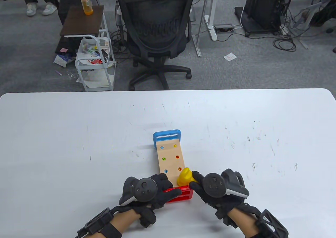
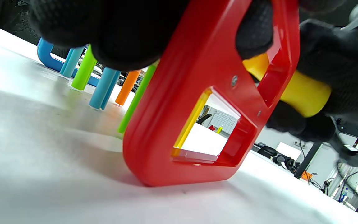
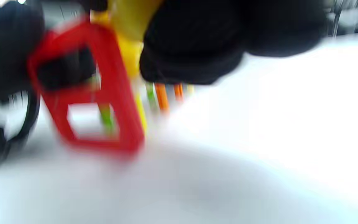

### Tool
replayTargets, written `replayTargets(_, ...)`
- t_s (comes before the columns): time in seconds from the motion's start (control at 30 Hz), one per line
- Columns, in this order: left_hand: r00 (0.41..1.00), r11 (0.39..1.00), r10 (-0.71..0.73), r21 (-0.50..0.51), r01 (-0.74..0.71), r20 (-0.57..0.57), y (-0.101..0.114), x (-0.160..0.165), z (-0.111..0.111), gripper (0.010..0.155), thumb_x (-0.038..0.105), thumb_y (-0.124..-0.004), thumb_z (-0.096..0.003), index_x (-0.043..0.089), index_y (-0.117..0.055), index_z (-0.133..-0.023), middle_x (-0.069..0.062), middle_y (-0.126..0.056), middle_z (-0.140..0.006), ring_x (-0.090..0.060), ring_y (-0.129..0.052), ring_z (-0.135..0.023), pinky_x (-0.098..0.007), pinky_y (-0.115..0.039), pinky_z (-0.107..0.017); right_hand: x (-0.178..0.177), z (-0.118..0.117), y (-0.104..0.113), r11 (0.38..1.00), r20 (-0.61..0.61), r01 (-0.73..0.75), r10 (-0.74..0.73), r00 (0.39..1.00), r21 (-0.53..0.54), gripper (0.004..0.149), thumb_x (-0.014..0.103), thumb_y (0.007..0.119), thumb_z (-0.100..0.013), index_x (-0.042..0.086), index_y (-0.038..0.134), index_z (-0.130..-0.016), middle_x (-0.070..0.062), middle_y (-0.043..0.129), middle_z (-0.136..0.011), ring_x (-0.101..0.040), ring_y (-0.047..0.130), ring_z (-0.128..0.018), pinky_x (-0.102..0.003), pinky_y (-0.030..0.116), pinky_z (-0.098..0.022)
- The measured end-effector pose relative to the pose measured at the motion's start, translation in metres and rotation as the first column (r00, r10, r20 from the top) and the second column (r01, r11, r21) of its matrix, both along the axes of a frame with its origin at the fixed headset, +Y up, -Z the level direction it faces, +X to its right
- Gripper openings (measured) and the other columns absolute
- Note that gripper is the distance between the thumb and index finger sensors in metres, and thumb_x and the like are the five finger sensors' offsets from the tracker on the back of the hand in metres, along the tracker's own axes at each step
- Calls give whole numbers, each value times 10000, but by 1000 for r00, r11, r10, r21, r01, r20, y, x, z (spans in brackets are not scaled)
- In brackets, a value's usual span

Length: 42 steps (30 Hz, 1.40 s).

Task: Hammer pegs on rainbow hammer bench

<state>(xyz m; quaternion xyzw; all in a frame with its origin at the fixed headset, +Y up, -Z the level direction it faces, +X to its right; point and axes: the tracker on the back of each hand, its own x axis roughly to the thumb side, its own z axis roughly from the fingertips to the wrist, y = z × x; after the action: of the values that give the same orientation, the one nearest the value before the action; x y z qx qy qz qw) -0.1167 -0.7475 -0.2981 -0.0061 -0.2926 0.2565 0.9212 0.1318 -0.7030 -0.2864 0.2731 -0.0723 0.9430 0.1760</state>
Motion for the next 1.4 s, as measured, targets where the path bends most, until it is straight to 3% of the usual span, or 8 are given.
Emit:
replayTargets(0.17, 1000, 1000, 2, 1, -2, -1, 0, 0, 0, 611, 773, -575, -485, 294, -935, -607, 13, -873, -709, -246, -954, -511, -402, -867, -433, 7, 6, 12, 973, -16, 157, -157, 988, 168, 613, 449, 554, -601, 35, 672, -1037, -127, 1015, -586, -245, 1010, -236, -441, 887, -255)
replayTargets(0.47, 1000, 1000, 4, 1, -4, -1, 0, 0, 0, 611, 775, -575, -483, 295, -935, -605, 14, -872, -708, -245, -953, -509, -401, -867, -432, 8, 6, 10, 942, -87, 249, -235, 968, 227, 612, 450, 528, -599, 60, 607, -1063, -129, 984, -656, -264, 1011, -312, -460, 881, -317)
replayTargets(0.57, 1000, 1000, 4, 1, -4, -2, 0, 0, 0, 613, 776, -575, -483, 295, -934, -606, 15, -872, -708, -245, -953, -510, -401, -867, -432, -4, -8, -4, 1000, -38, -14, 15, 999, 27, 595, 421, 596, -611, 20, 722, -1031, -163, 1031, -568, -273, 1014, -218, -465, 886, -239)
replayTargets(0.6, 1000, 1000, 4, -1, -4, -2, 0, 0, 0, 612, 776, -574, -483, 296, -933, -605, 16, -872, -708, -245, -953, -509, -400, -868, -432, -1, -8, -7, 913, 26, -321, 338, 941, -252, 606, 496, 437, -607, 144, 531, -1091, -58, 968, -698, -156, 1019, -329, -370, 916, -342)
replayTargets(0.63, 1000, 1000, 5, 1, -5, -1, 0, 0, 0, 613, 776, -577, -483, 294, -935, -606, 13, -872, -708, -247, -953, -509, -402, -867, -431, -4, -8, -6, 950, -102, -200, 180, 978, -242, 605, 455, 454, -662, 71, 494, -1128, -135, 932, -743, -231, 987, -381, -435, 866, -384)
replayTargets(0.7, 1000, 1000, 2, 2, -2, -2, 0, 0, 0, 614, 776, -575, -484, 294, -934, -606, 14, -872, -708, -246, -954, -509, -401, -868, -431, -2, -2, -3, 1000, -25, -12, 12, 1000, 26, 594, 432, 584, -601, 44, 709, -1034, -150, 1030, -576, -265, 1011, -224, -457, 884, -247)
replayTargets(1.0, 1000, 1000, -2, 6, 2, 0, 0, 0, 0, 613, 777, -572, -481, 297, -930, -612, 17, -871, -712, -242, -955, -514, -399, -869, -435, 7, -5, -12, 994, 18, 91, -92, 996, 52, 614, 427, 587, -599, 18, 629, -1055, -141, 985, -707, -308, 1033, -396, -504, 882, -372)
replayTargets(1.4, 1000, 1000, -11, 3, 11, 3, 0, 0, 0, 611, 777, -569, -481, 303, -924, -628, 22, -868, -724, -241, -961, -530, -402, -870, -445, 7, -13, -23, 961, 243, -231, 190, 951, 151, 591, 407, 659, -618, 97, 560, -1111, -194, 877, -878, -412, 939, -632, -617, 773, -542)
